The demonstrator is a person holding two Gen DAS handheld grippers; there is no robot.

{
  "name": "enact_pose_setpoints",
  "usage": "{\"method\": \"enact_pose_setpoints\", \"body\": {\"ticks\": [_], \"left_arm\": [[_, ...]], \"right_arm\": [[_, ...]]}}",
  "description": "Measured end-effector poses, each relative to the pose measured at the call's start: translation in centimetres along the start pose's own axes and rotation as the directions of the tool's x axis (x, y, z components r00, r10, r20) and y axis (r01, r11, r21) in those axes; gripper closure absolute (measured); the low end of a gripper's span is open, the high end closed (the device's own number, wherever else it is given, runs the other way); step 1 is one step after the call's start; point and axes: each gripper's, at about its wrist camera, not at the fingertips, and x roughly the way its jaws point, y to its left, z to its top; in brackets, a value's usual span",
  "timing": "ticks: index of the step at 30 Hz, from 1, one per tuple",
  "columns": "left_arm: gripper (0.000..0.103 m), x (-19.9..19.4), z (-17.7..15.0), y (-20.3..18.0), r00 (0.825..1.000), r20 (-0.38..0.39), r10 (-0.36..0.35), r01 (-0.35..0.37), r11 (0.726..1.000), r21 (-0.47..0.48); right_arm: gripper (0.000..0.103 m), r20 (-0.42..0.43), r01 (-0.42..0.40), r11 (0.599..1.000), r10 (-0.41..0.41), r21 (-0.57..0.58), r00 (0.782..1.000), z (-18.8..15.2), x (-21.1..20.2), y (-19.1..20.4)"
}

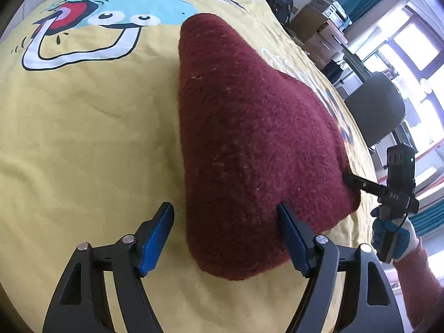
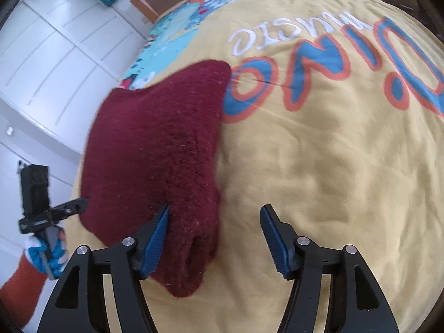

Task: Fold small clothes

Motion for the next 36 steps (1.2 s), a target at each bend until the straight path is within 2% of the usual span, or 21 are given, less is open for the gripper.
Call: {"method": "enact_pose_setpoints", "body": {"ticks": [4, 12, 17, 29, 36], "left_arm": [[0.024, 0.0, 0.0, 0.0, 0.999, 0.001, 0.037, -0.037, 0.999, -0.009], [0.025, -2.3, -0.9, -1.7, 0.994, 0.065, 0.086, -0.082, 0.995, -0.06], [0.025, -4.5, -2.1, -4.3, 0.988, 0.112, 0.107, -0.101, 0.993, -0.061], [0.024, -11.4, -7.5, -7.2, 0.962, 0.207, 0.179, -0.17, 0.984, -0.061], [0.013, -13.5, -11.4, -8.3, 0.936, 0.25, 0.247, -0.245, 0.969, -0.039]], "right_arm": [[0.032, -0.004, 0.029, 0.999, -0.029, 0.04, 1.0, 0.1, 0.4, 0.2], [0.032, 0.048, 0.078, 0.991, -0.084, 0.112, 0.995, -0.8, -3.5, 1.5], [0.032, 0.056, 0.147, 0.982, -0.155, 0.12, 0.986, -2.5, -6.2, 2.3], [0.031, 0.117, 0.231, 0.971, -0.236, 0.057, 0.965, -9.0, -12.4, 7.5], [0.03, 0.201, 0.286, 0.958, -0.284, 0.017, 0.938, -14.1, -15.2, 11.7]]}}
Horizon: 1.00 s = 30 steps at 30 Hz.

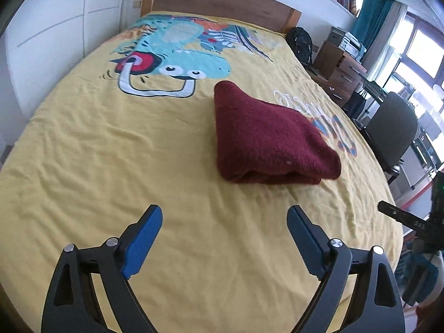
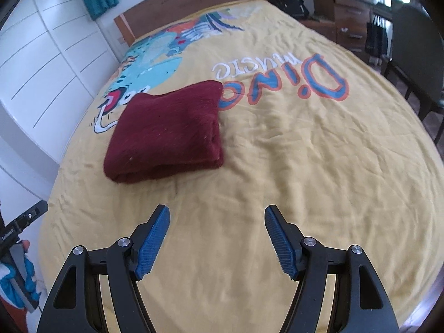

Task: Fold small clothes

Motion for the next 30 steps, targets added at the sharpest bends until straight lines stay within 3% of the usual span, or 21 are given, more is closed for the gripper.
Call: {"method": "enact_pose_setpoints", "body": {"ticks": [3, 13, 17, 30], "left_arm": [[0.005, -1.0, -1.3, -0.1, 0.999, 0.024, 0.033, -0.033, 0.999, 0.013], [0.002, -2.3, -4.6, -0.1, 0.993, 0.064, 0.104, -0.105, 0.994, 0.019], [0.002, -2.9, -5.5, -0.3, 0.989, 0.089, 0.118, -0.121, 0.992, 0.027], [0.002, -3.7, -7.5, -0.9, 0.984, 0.148, 0.098, -0.103, 0.994, 0.026]], "right_arm": [[0.025, 0.048, 0.028, 1.0, -0.027, -0.012, 0.998, -1.7, -1.8, 1.0], [0.017, 0.183, 0.142, 0.987, -0.128, -0.07, 0.975, -5.4, -6.2, 3.3], [0.0, 0.22, 0.174, 0.981, -0.153, -0.081, 0.963, -6.6, -7.3, 3.7], [0.0, 0.253, 0.173, 0.981, -0.147, -0.084, 0.956, -8.7, -8.0, 3.6]]}}
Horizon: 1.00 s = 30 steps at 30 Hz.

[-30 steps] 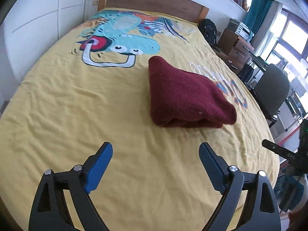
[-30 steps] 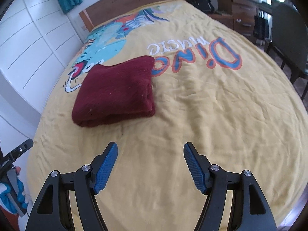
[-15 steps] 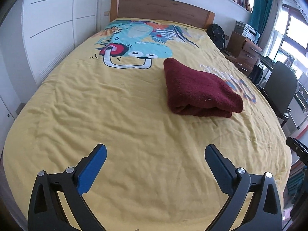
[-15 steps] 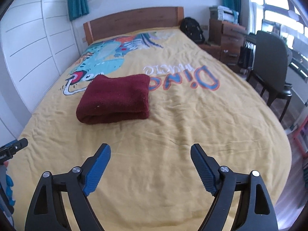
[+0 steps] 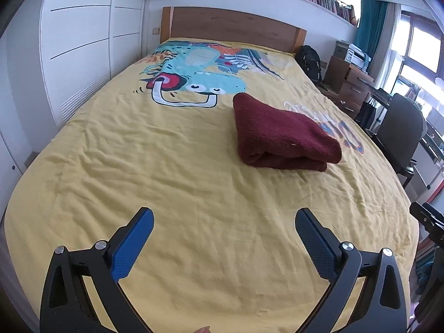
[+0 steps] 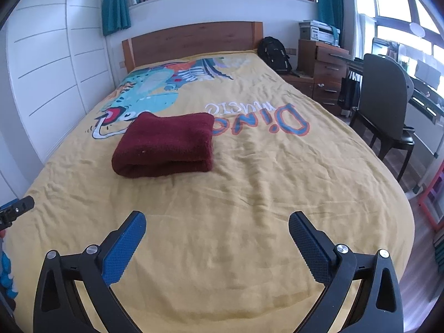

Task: Fold small clothes

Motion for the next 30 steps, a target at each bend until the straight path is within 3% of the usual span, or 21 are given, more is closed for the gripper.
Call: {"method": "enact_pose_setpoints", "body": {"ticks": [16, 30], "left_arm": [[0.002, -0.3, -1.0, -1.3, 0.992, 0.05, 0.115, -0.116, 0.993, 0.023], [0.002, -0.1, -1.4, -1.4, 0.989, 0.06, 0.131, -0.134, 0.99, 0.035]], "right_arm": [[0.0, 0.046, 0.03, 1.0, -0.03, -0.007, 0.999, -1.0, -1.2, -0.4], [0.0, 0.086, 0.051, 0.998, -0.048, -0.036, 0.995, -0.7, -2.1, 0.2]]}}
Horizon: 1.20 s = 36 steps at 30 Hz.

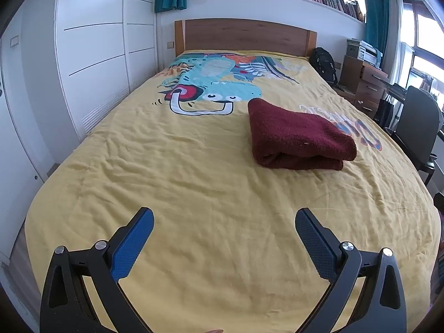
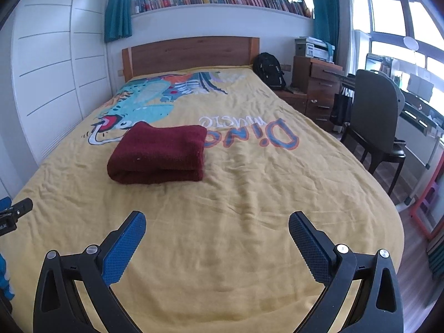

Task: Fold small clothes

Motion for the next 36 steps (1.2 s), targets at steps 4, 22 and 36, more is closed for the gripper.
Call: {"method": "enact_pose_setpoints", "body": {"ticks": [4, 22, 36], "left_arm": [[0.002, -0.14, -0.12, -0.02, 1.0, 0.004, -0.002, 0.002, 1.0, 0.007], [0.002, -0.17, -0.19, -0.34, 1.0, 0.007, -0.001, 0.0, 0.999, 0.033], [0.002, -0.04, -0.14, -0.47, 1.0, 0.012, 0.004, -0.005, 0.998, 0.063]], "right_arm": [[0.0, 0.01, 0.006, 1.0, -0.006, -0.014, 1.0, 0.18, -0.19, 0.23], [0.0, 0.006, 0.015, 1.0, -0.015, -0.005, 1.0, 0.19, -0.09, -0.25], [0.0, -0.002, 0.014, 1.0, -0.014, -0.004, 1.0, -0.06, 0.25, -0.41]]}}
